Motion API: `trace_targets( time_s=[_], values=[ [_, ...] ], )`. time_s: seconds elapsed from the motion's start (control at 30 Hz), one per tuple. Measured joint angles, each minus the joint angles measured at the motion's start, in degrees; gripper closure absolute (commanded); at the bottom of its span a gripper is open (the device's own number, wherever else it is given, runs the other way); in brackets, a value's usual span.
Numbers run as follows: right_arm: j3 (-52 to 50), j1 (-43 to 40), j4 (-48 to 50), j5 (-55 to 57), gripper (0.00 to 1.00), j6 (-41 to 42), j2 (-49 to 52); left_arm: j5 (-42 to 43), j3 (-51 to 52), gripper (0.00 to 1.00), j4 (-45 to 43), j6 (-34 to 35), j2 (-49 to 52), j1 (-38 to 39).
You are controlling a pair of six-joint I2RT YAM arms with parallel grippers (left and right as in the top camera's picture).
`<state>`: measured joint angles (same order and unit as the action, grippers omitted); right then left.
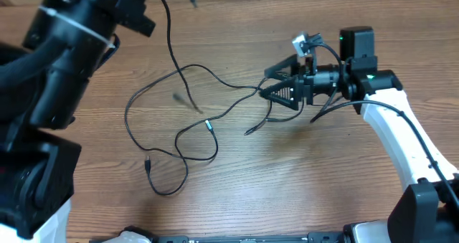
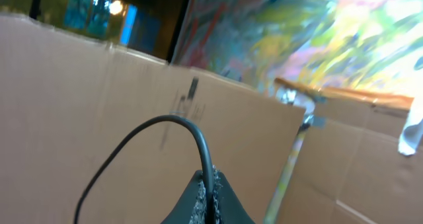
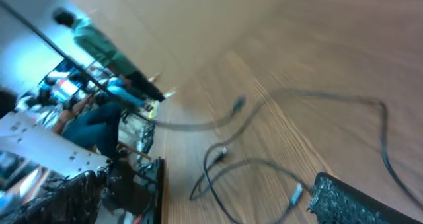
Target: Untangle cables
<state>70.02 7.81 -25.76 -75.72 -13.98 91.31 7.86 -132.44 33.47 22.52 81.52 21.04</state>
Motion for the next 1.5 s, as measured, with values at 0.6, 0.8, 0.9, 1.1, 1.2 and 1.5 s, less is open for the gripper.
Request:
trace_targets(
  time_s=[0.6, 0.8, 0.9, 1.1, 1.2, 1.5],
  values=[
    [-0.2, 3.6, 47.5, -7.6, 0.00, 32.1, 0.0, 2.1, 0.0, 0.96, 10.5, 4.2, 13.7, 0.0],
    [-0.2, 4.2, 49.3, -3.4, 0.00, 38.0, 0.0, 6.0, 0.0, 0.96, 10.4, 5.0, 15.9, 1.6],
    [-0.2, 4.2, 50.1, -0.1, 0.03, 39.2, 0.0, 7.0, 0.0, 0.96, 10.3, 5.0, 15.9, 3.8],
    [-0.2, 4.2, 56.8, 3.7, 0.04, 40.2, 0.0, 7.5, 0.0, 0.96, 12.1, 5.0, 15.9, 7.4],
    [-0.2, 4.2, 59.8, 4.1, 0.04, 40.7, 0.0, 7.3, 0.0, 0.96, 12.3, 4.9, 15.9, 7.8],
    [-0.2, 5.4, 61.1, 2.7, 0.04, 41.9, 0.0, 6.9, 0.0, 0.96, 12.0, 4.9, 15.9, 7.8]
  ],
)
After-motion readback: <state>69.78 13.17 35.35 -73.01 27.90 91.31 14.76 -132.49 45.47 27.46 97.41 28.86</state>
